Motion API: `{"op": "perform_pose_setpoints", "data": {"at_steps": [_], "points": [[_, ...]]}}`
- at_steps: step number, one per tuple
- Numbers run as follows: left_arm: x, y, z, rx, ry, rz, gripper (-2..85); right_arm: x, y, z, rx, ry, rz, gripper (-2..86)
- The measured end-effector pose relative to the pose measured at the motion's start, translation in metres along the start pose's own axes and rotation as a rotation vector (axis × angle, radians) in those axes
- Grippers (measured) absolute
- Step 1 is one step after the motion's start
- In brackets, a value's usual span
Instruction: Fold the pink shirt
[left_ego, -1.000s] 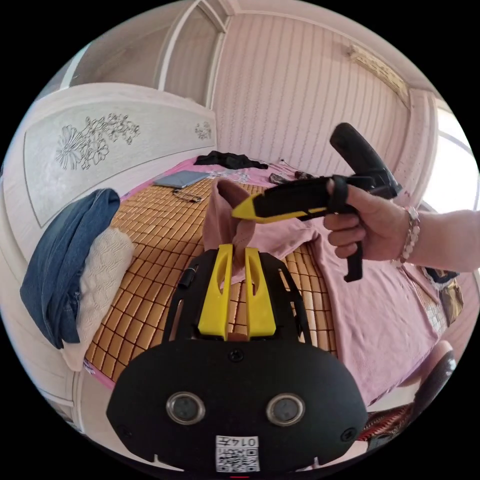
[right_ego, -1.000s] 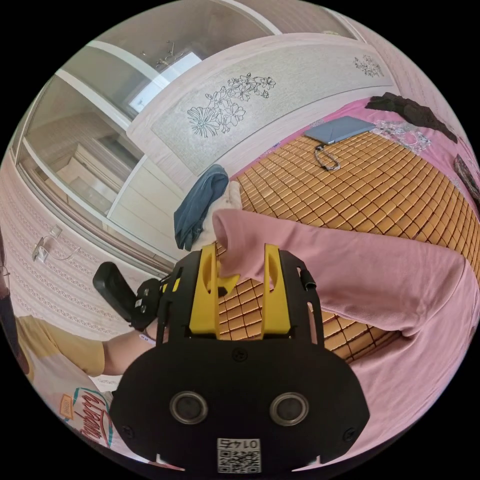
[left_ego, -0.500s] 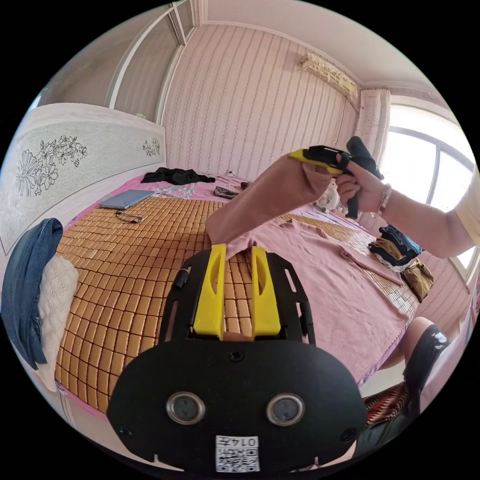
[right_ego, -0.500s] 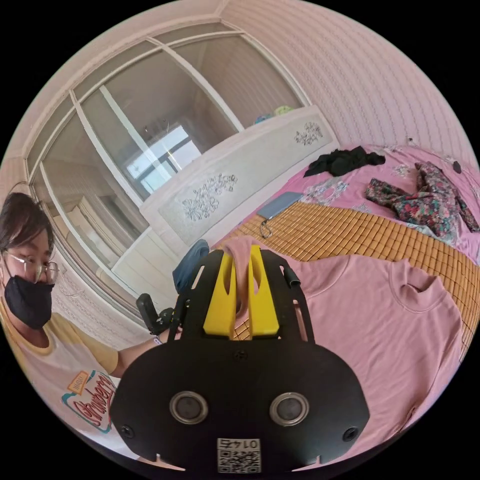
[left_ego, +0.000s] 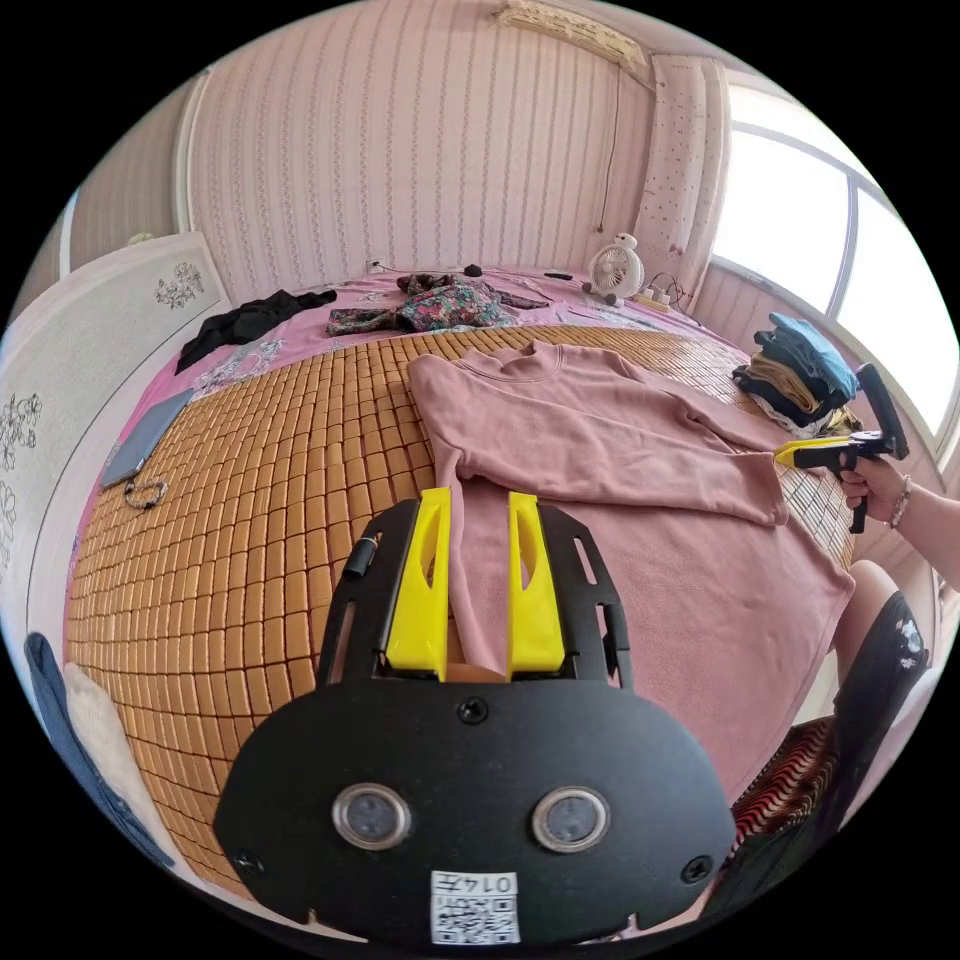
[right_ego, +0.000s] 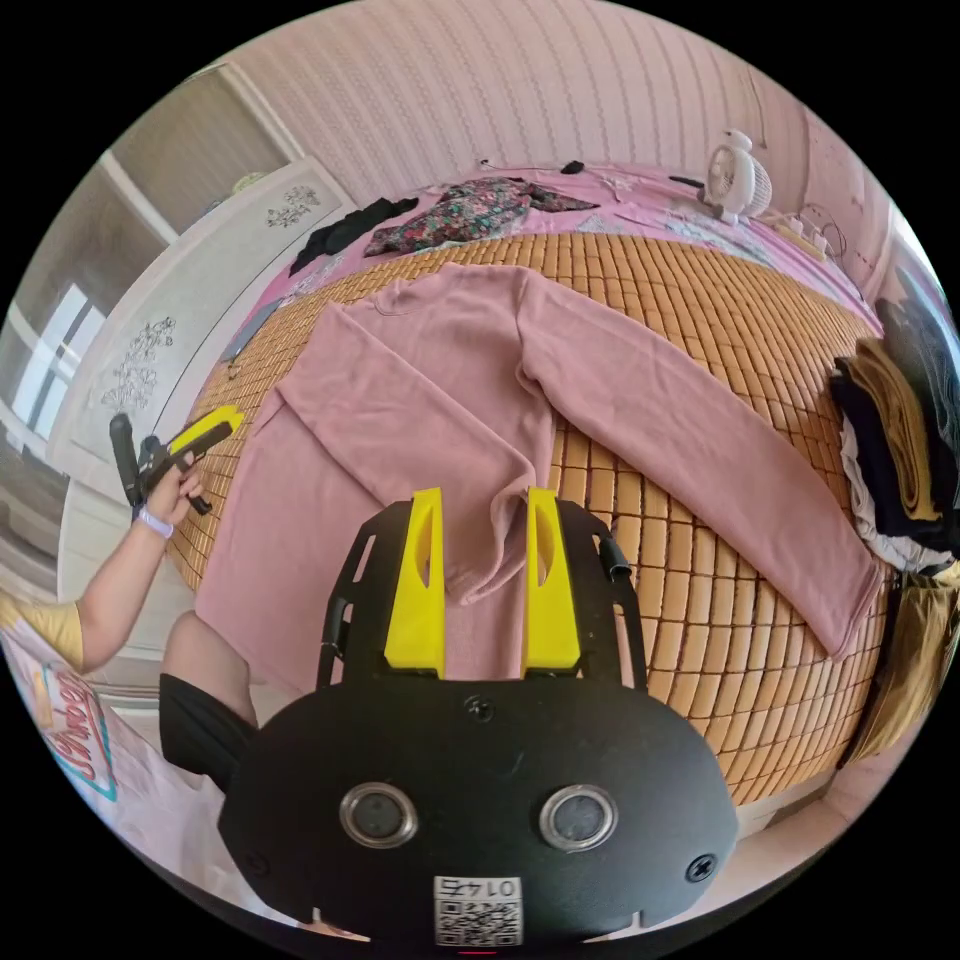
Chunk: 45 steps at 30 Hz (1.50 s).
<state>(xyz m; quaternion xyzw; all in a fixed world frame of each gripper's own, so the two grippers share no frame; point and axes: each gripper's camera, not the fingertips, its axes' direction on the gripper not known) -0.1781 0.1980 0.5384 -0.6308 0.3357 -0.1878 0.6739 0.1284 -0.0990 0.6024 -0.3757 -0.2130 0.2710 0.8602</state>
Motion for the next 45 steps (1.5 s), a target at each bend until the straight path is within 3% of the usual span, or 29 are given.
{"op": "perform_pose_setpoints", "data": {"at_steps": [3, 6, 8, 15, 20, 25, 30, 34, 38, 42, 45], "points": [[0.01, -0.029, 0.037, -0.065, -0.004, 0.01, 8.0, -0.036, 0.006, 0.004, -0.006, -0.002, -0.209, 12.2], [0.013, -0.052, 0.082, -0.195, -0.013, -0.029, 7.8, -0.058, 0.012, 0.031, -0.129, 0.124, -0.335, 12.4], [0.014, -0.059, 0.102, -0.221, -0.036, -0.056, 7.6, -0.061, 0.013, 0.049, -0.229, 0.16, -0.345, 10.3], [0.012, -0.069, 0.133, -0.224, 0.004, -0.104, 5.2, -0.063, 0.007, 0.013, -0.157, 0.12, -0.381, 2.1], [0.011, -0.074, 0.136, -0.221, 0.038, -0.1, 2.7, -0.076, 0.004, -0.022, -0.126, 0.106, -0.437, 2.2], [-0.007, -0.067, 0.135, -0.206, 0.008, -0.162, 1.7, -0.116, 0.022, -0.055, -0.149, -0.05, -0.487, 3.1], [-0.02, -0.044, 0.158, -0.319, -0.232, -0.32, 0.6, -0.123, 0.055, -0.029, -0.299, -0.238, -0.495, 6.6], [-0.01, -0.033, 0.132, -0.193, -0.082, -0.309, 0.1, -0.094, 0.053, -0.058, -0.199, -0.232, -0.365, 7.7], [0.072, -0.023, 0.111, -0.133, 0.081, -0.1, -0.6, -0.071, 0.039, -0.071, -0.128, -0.2, -0.268, 4.4], [0.188, -0.012, 0.123, -0.204, 0.297, 0.06, -0.6, -0.068, 0.022, -0.044, -0.278, -0.009, -0.276, 0.6], [0.245, -0.004, 0.133, -0.241, 0.335, 0.121, -0.7, -0.073, 0.021, -0.036, -0.379, 0.048, -0.34, 0.4]]}}
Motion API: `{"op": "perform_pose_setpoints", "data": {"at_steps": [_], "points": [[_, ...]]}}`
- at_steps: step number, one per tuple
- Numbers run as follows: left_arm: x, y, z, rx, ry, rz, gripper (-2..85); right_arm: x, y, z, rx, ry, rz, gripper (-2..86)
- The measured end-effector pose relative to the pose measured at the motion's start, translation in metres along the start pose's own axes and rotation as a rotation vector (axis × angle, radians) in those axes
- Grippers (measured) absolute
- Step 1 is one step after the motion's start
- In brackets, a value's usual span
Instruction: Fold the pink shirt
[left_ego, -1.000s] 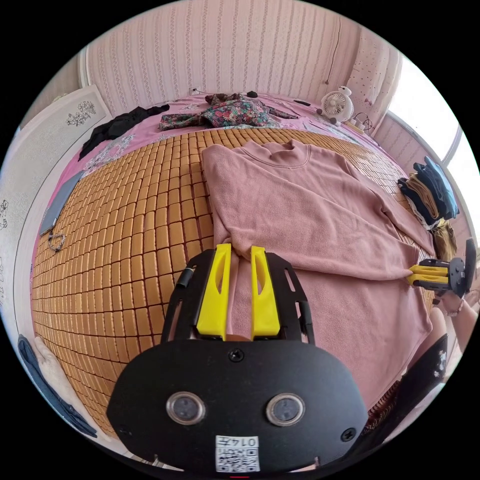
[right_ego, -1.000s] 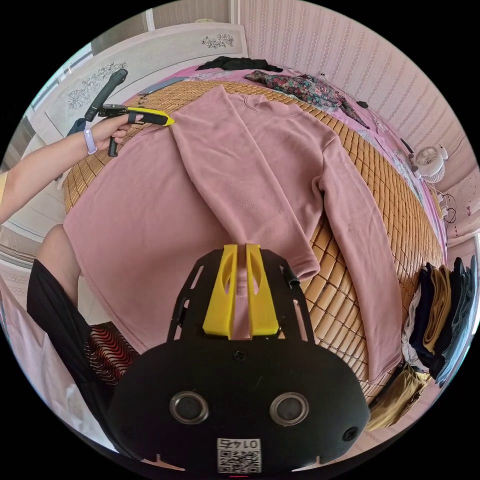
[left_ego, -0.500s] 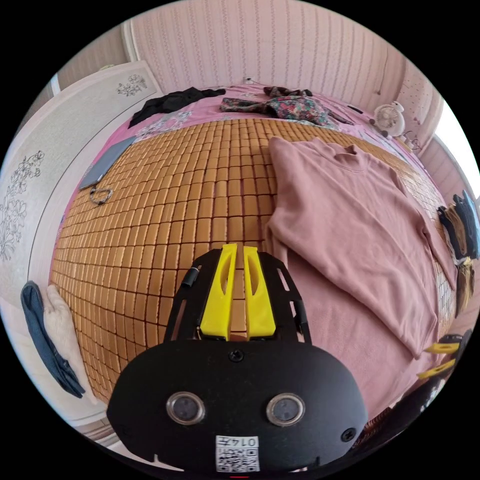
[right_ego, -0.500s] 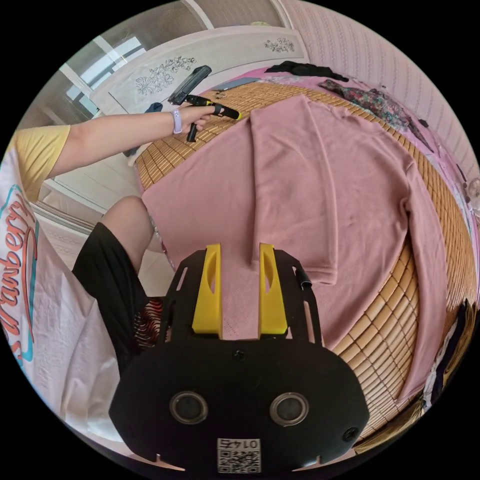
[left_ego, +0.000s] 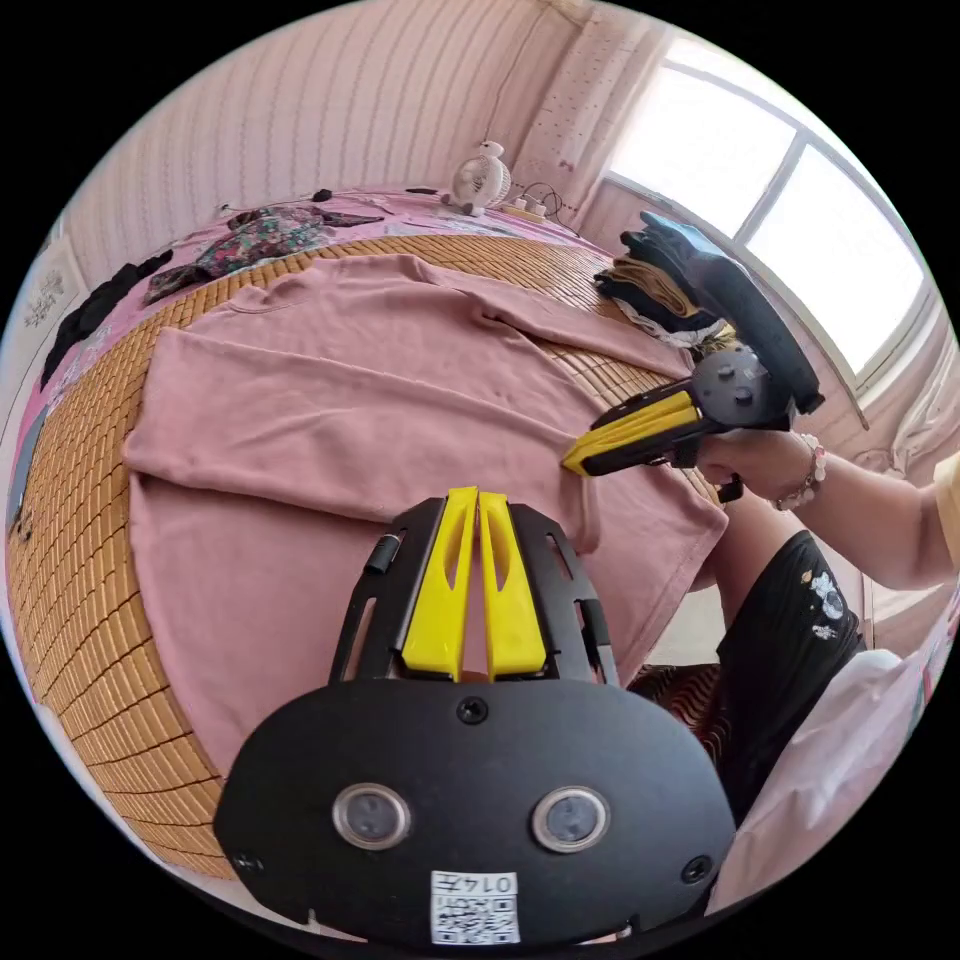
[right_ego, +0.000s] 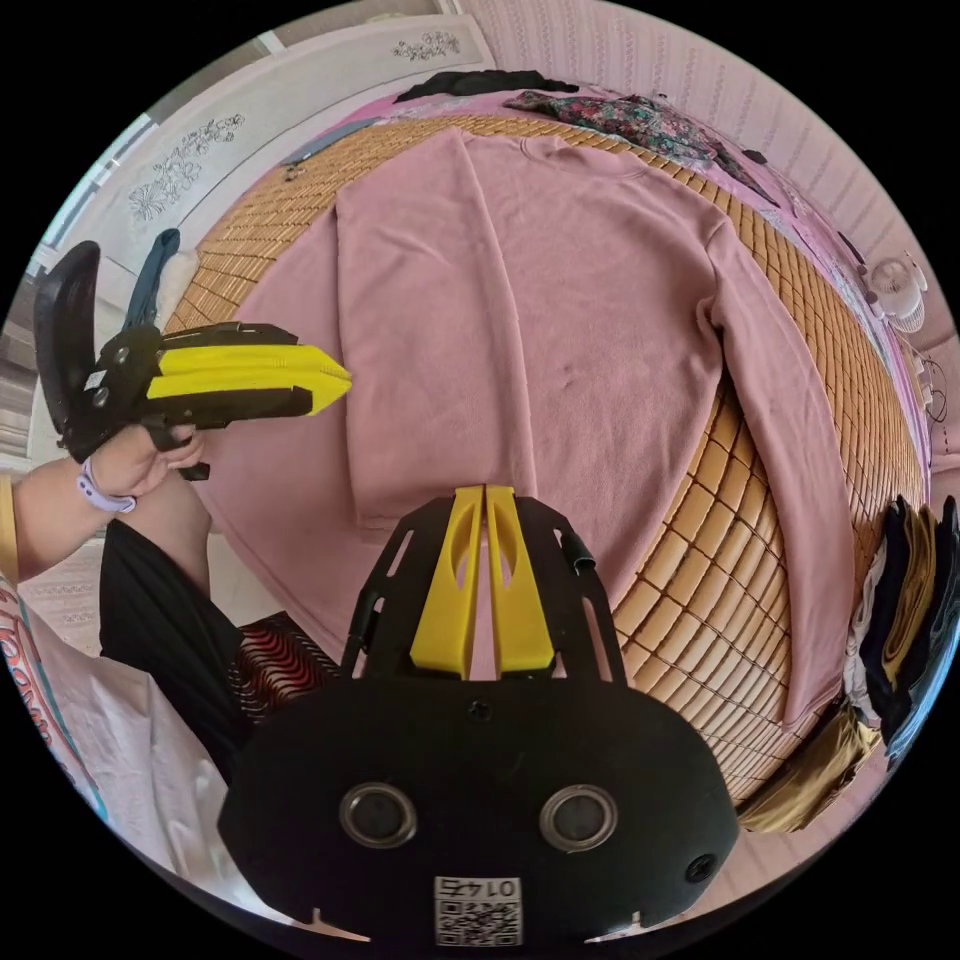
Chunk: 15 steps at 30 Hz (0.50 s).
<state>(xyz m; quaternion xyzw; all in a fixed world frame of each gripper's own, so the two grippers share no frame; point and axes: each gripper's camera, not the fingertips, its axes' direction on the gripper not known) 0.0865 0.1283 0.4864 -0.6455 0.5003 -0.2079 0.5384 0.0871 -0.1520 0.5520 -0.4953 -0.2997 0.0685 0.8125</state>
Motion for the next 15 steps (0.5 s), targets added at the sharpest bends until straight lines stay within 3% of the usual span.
{"op": "perform_pose_setpoints", "data": {"at_steps": [3, 8, 13, 15], "points": [[0.024, 0.004, 0.034, -0.145, 0.109, 0.056, -0.7, -0.004, 0.0, -0.002, -0.043, 0.043, -0.059, 0.2], [0.034, 0.011, 0.039, -0.121, 0.078, 0.123, -0.7, -0.002, 0.02, -0.009, 0.04, 0.083, -0.018, 0.1], [0.038, 0.006, 0.03, -0.135, 0.059, 0.061, -0.7, 0.037, 0.07, -0.034, 0.295, -0.106, 0.21, 0.0], [0.039, 0.009, 0.01, -0.037, 0.016, 0.049, -0.7, 0.059, 0.102, -0.053, 0.433, -0.113, 0.329, 0.0]]}}
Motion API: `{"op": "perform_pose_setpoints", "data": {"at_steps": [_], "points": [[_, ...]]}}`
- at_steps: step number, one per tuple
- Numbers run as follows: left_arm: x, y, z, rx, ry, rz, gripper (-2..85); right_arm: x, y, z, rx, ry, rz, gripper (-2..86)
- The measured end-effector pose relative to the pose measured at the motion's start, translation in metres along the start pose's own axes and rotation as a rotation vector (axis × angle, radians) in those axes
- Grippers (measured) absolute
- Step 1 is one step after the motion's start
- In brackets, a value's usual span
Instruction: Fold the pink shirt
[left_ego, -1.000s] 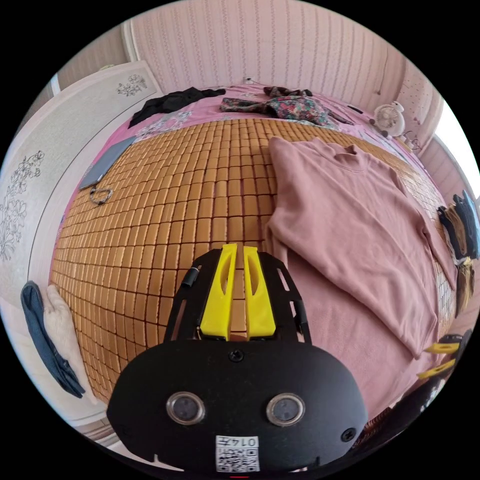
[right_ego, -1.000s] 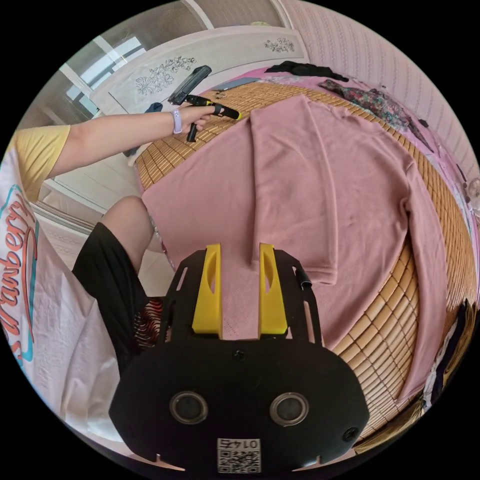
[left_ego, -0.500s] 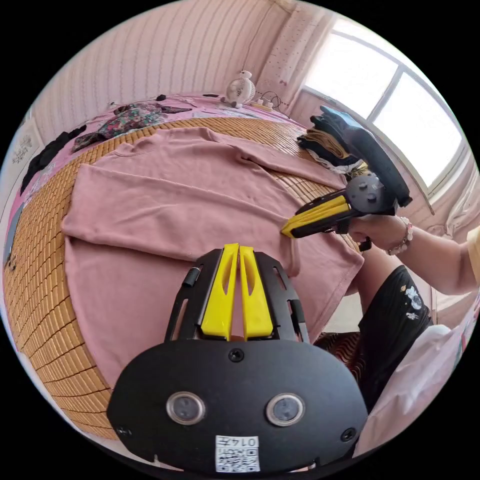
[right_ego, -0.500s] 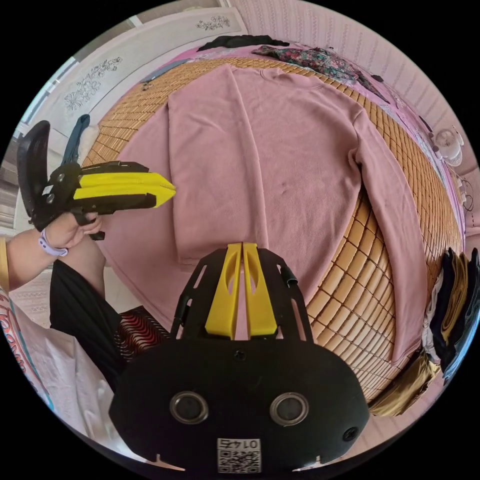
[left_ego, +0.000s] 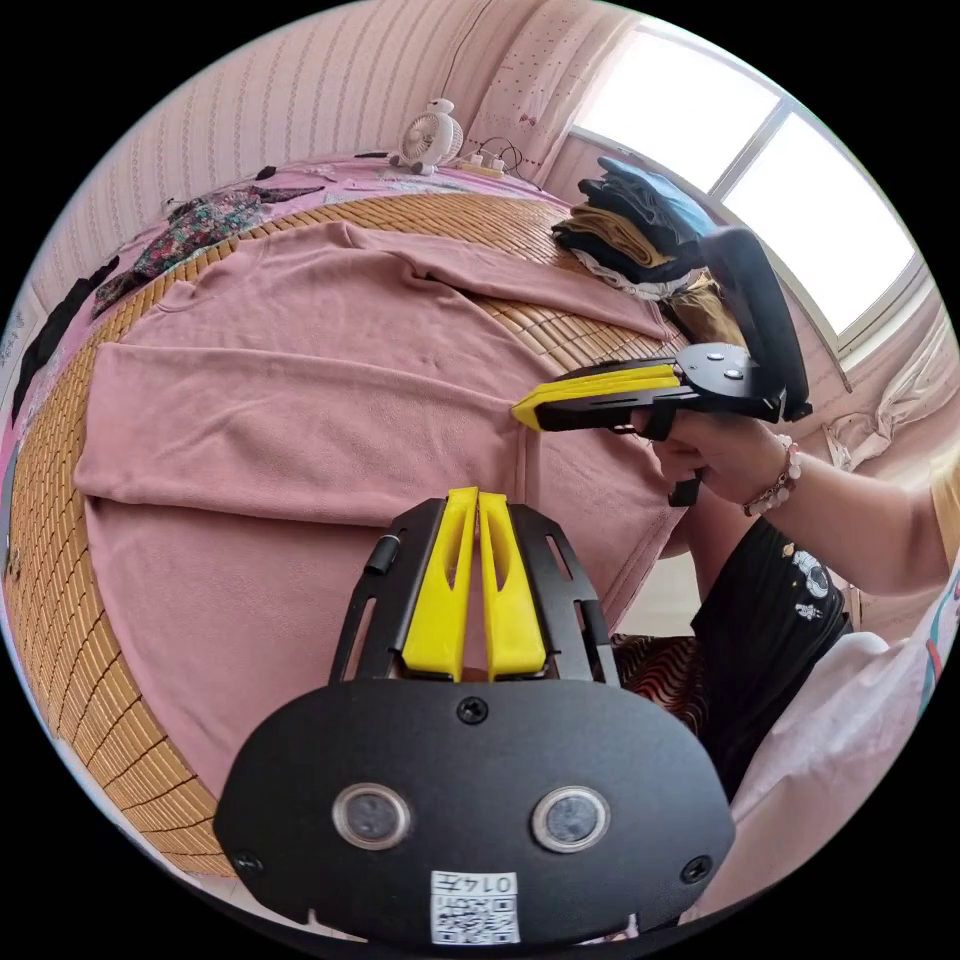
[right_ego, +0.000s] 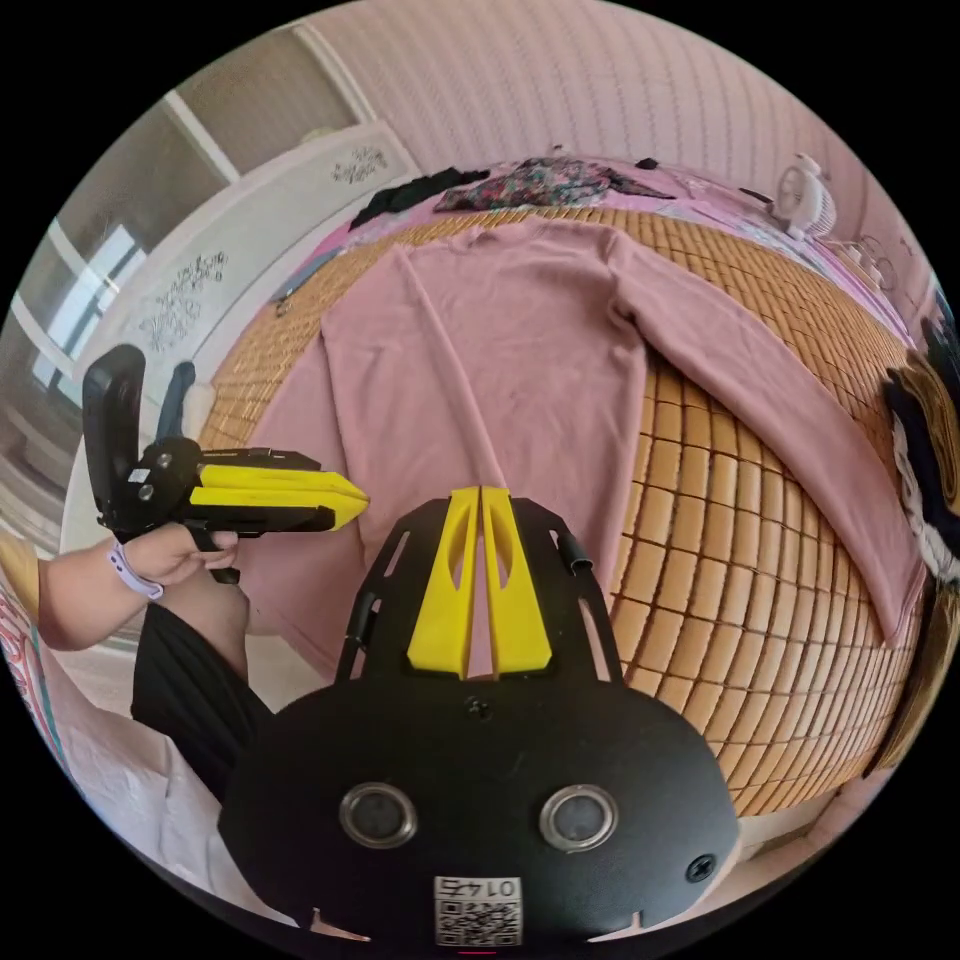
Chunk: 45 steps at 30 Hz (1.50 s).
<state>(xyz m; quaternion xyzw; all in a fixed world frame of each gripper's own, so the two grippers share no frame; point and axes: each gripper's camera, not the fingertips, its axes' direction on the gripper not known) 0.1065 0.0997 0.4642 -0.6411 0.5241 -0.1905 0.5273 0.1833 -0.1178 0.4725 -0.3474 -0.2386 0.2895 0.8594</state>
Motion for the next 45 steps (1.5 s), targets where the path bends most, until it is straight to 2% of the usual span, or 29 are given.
{"op": "perform_pose_setpoints", "data": {"at_steps": [3, 7, 10, 14, 15, 16, 20, 23, 26, 28, 30, 32, 34, 35, 37, 40, 45], "points": [[-0.001, 0.003, -0.009, 0.045, -0.09, -0.004, -0.7, 0.057, 0.021, -0.048, 0.169, 0.179, 0.222, 3.0], [-0.001, 0.004, 0.008, -0.013, -0.103, -0.028, -0.7, 0.144, 0.048, -0.095, 0.26, 0.468, 0.465, 7.1], [0.008, 0.007, 0.027, -0.066, -0.087, 0.002, -0.7, 0.185, 0.057, -0.11, 0.223, 0.639, 0.537, 8.6], [0.027, 0.016, 0.031, -0.042, -0.191, 0.163, -0.7, 0.222, 0.065, -0.111, 0.11, 0.725, 0.639, 7.9], [0.027, 0.017, 0.03, -0.047, -0.193, 0.161, -0.7, 0.231, 0.069, -0.108, 0.072, 0.68, 0.669, 7.7], [0.026, 0.017, 0.03, -0.05, -0.19, 0.155, -0.7, 0.233, 0.074, -0.114, 0.137, 0.596, 0.682, 7.5], [0.02, 0.018, 0.024, -0.058, -0.167, 0.126, -0.7, 0.23, 0.078, -0.124, 0.131, 0.499, 0.662, 6.2], [0.014, 0.022, 0.018, -0.035, -0.158, 0.091, -0.7, 0.211, 0.077, -0.147, 0.25, 0.374, 0.579, 4.7], [0.008, 0.023, 0.009, -0.03, -0.145, 0.057, -0.6, 0.17, 0.056, -0.179, 0.437, 0.195, 0.4, 3.1], [0.002, 0.025, -0.005, 0.025, -0.086, 0.04, -0.5, 0.119, 0.031, -0.206, 0.585, 0.045, 0.183, 3.1], [-0.014, 0.034, -0.037, 0.158, 0.025, -0.059, -0.4, 0.072, 0.019, -0.224, 0.69, -0.083, 0.01, 4.1], [-0.027, 0.043, -0.063, 0.226, 0.051, -0.13, -0.4, 0.022, 0.012, -0.233, 0.736, -0.232, -0.181, 5.1], [-0.041, 0.056, -0.091, 0.273, 0.037, -0.188, 0.6, -0.039, 0.011, -0.216, 0.636, -0.436, -0.402, 6.4], [-0.053, 0.066, -0.107, 0.298, 0.012, -0.232, 1.2, -0.053, 0.012, -0.207, 0.588, -0.492, -0.437, 6.8], [-0.074, 0.086, -0.129, 0.331, -0.011, -0.304, 2.2, -0.101, 0.031, -0.162, 0.359, -0.615, -0.603, 7.8], [-0.113, 0.117, -0.15, 0.3, -0.025, -0.455, 3.8, -0.133, 0.066, -0.119, 0.137, -0.496, -0.671, 8.6], [-0.15, 0.152, -0.171, 0.336, -0.092, -0.618, 6.1, -0.134, 0.089, -0.098, 0.006, -0.426, -0.626, 9.9]]}}
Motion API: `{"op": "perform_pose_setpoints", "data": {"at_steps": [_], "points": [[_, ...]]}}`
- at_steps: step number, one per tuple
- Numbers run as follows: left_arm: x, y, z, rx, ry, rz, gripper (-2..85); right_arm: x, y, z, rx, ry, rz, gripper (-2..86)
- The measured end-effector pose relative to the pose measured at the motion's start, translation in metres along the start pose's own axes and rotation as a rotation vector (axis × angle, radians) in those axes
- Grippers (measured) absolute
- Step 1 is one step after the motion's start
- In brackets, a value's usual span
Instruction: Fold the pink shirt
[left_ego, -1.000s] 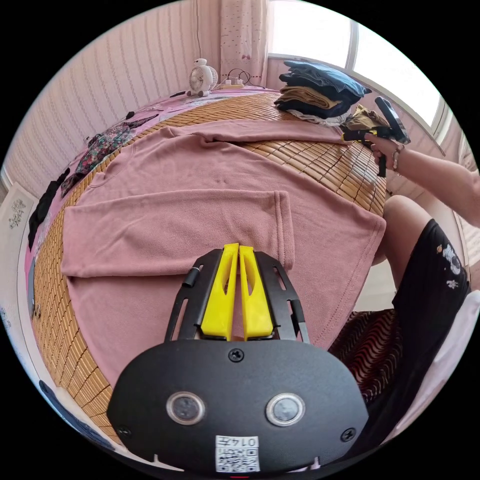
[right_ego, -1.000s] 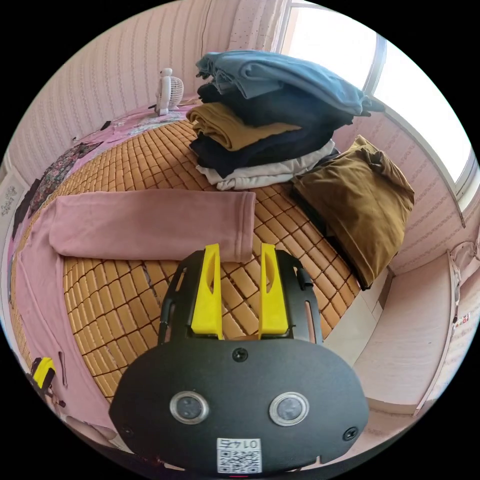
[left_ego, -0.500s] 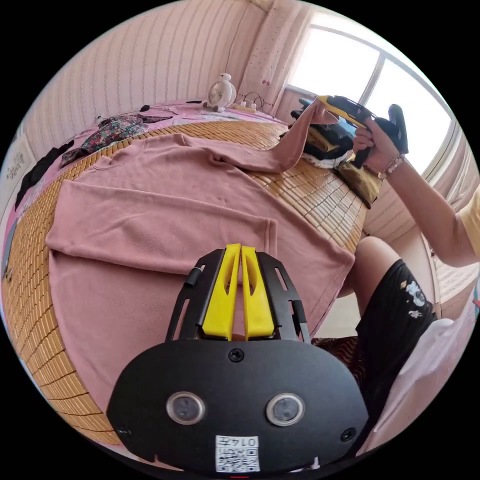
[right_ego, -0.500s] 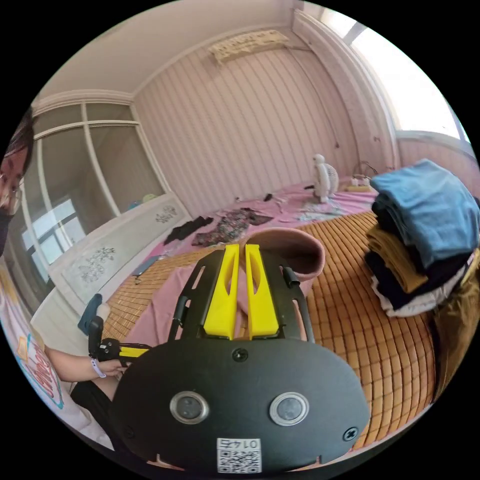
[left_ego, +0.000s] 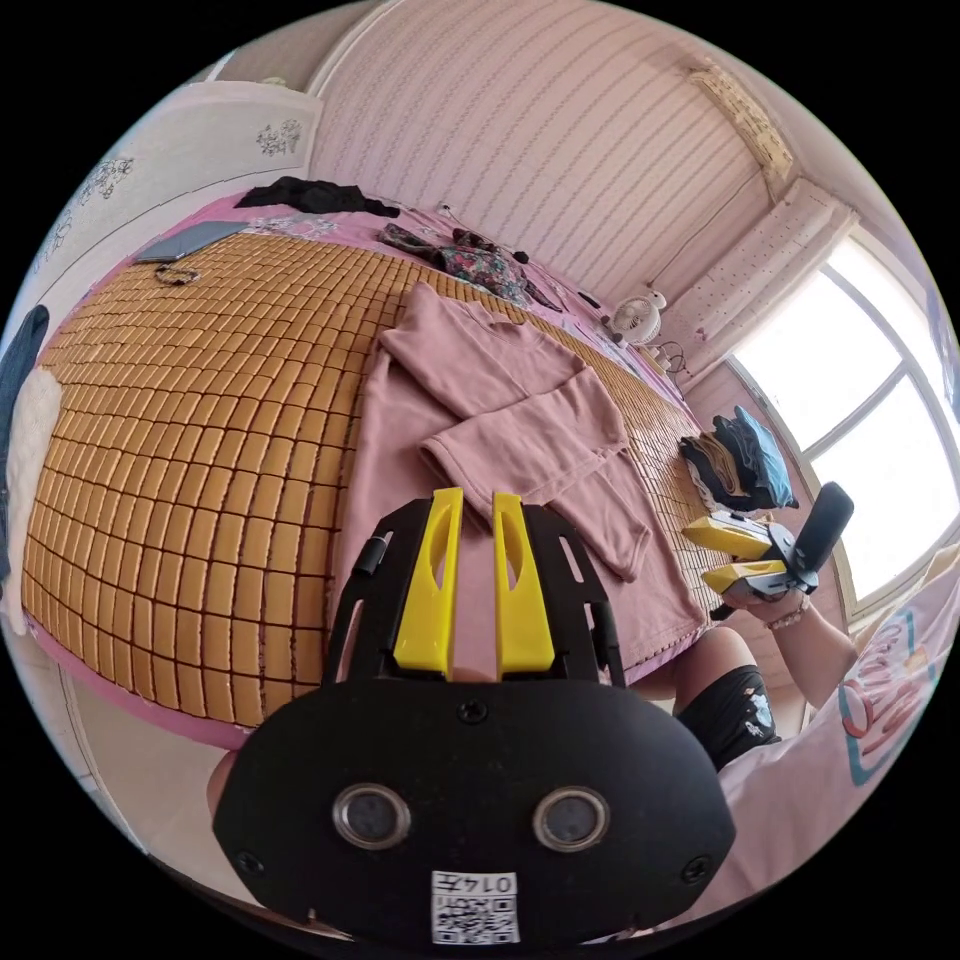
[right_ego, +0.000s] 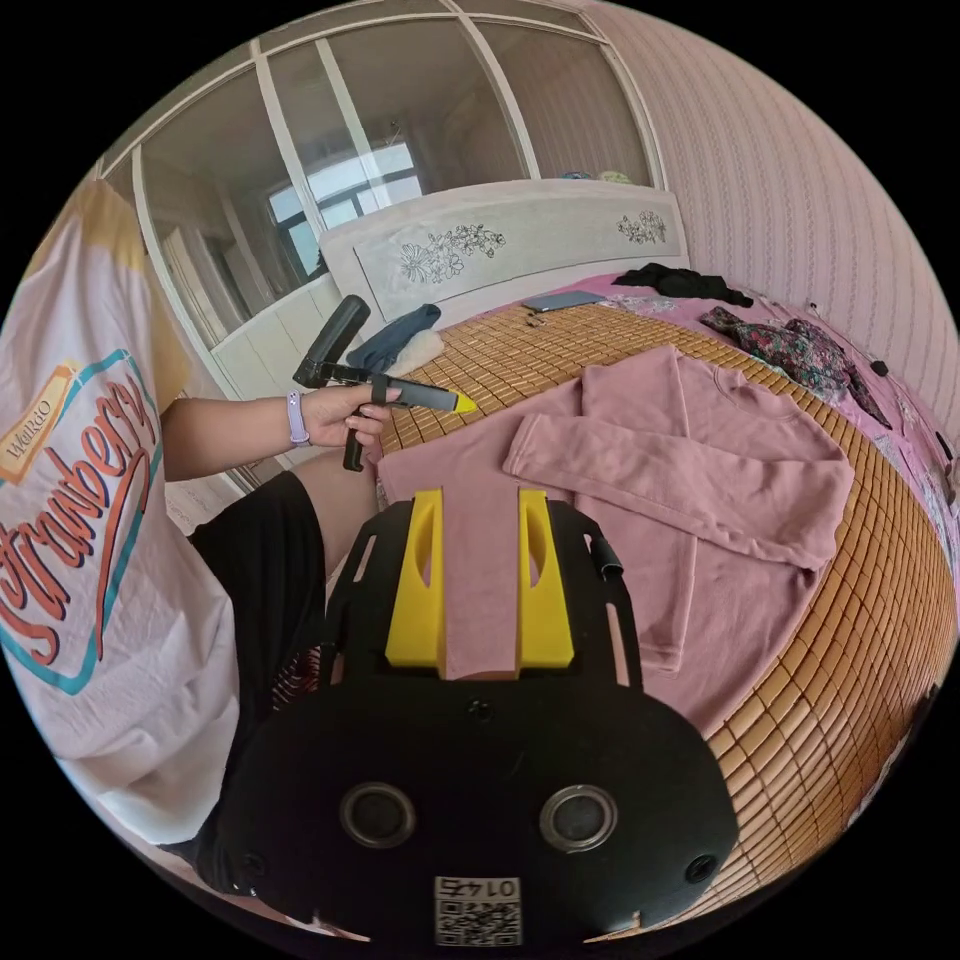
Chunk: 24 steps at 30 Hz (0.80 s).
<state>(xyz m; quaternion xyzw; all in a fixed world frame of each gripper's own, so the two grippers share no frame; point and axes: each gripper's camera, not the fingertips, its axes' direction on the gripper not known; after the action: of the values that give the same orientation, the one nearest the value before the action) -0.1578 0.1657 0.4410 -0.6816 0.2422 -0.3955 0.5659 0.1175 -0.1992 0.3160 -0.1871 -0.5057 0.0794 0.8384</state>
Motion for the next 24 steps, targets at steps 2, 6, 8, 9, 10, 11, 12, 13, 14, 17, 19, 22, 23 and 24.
{"op": "perform_pose_setpoints", "data": {"at_steps": [2, 6, 8, 9, 10, 11, 12, 13, 14, 17, 19, 22, 23, 24], "points": [[-0.003, -0.007, 0.003, 0.012, -0.005, -0.019, 6.8, 0.01, 0.003, 0.003, -0.016, -0.044, 0.081, 9.8], [0.01, -0.031, 0.036, -0.015, -0.092, 0.025, 7.1, 0.028, 0.008, 0.008, 0.0, -0.199, 0.217, 9.6], [0.014, -0.042, 0.061, -0.126, -0.086, 0.05, 5.8, 0.029, 0.01, 0.01, 0.021, -0.163, 0.248, 9.5], [0.012, -0.047, 0.078, -0.22, -0.107, 0.063, 4.9, 0.028, 0.011, 0.011, 0.021, -0.095, 0.268, 9.5], [0.013, -0.048, 0.078, -0.204, -0.131, 0.081, 4.4, 0.028, 0.011, 0.013, 0.006, -0.032, 0.288, 9.7], [0.015, -0.049, 0.075, -0.184, -0.176, 0.132, 3.6, 0.028, 0.011, 0.015, -0.008, -0.015, 0.294, 9.8], [0.015, -0.051, 0.075, -0.205, -0.171, 0.171, 2.7, 0.028, 0.011, 0.019, -0.046, -0.024, 0.282, 10.1], [0.015, -0.052, 0.072, -0.206, -0.169, 0.176, 2.2, 0.028, 0.011, 0.024, -0.079, -0.045, 0.271, 10.3], [0.016, -0.054, 0.061, -0.2, -0.131, 0.174, 1.3, 0.027, 0.011, 0.026, -0.09, -0.049, 0.266, 10.4], [0.027, -0.056, 0.013, -0.071, -0.027, 0.167, 2.0, 0.025, 0.012, 0.031, -0.106, 0.032, 0.247, 11.0], [0.031, -0.051, 0.001, -0.06, -0.057, 0.168, 2.4, 0.029, 0.01, 0.036, -0.118, 0.091, 0.26, 11.2], [0.015, -0.042, 0.021, -0.172, -0.14, 0.113, 3.1, 0.042, 0.005, 0.042, -0.113, 0.075, 0.29, 11.1], [0.004, -0.04, 0.028, -0.204, -0.109, 0.065, 3.4, 0.046, 0.003, 0.042, -0.113, 0.077, 0.291, 11.1], [-0.003, -0.04, 0.029, -0.217, -0.076, 0.038, 3.7, 0.052, -0.001, 0.042, -0.119, 0.102, 0.289, 11.1]]}}
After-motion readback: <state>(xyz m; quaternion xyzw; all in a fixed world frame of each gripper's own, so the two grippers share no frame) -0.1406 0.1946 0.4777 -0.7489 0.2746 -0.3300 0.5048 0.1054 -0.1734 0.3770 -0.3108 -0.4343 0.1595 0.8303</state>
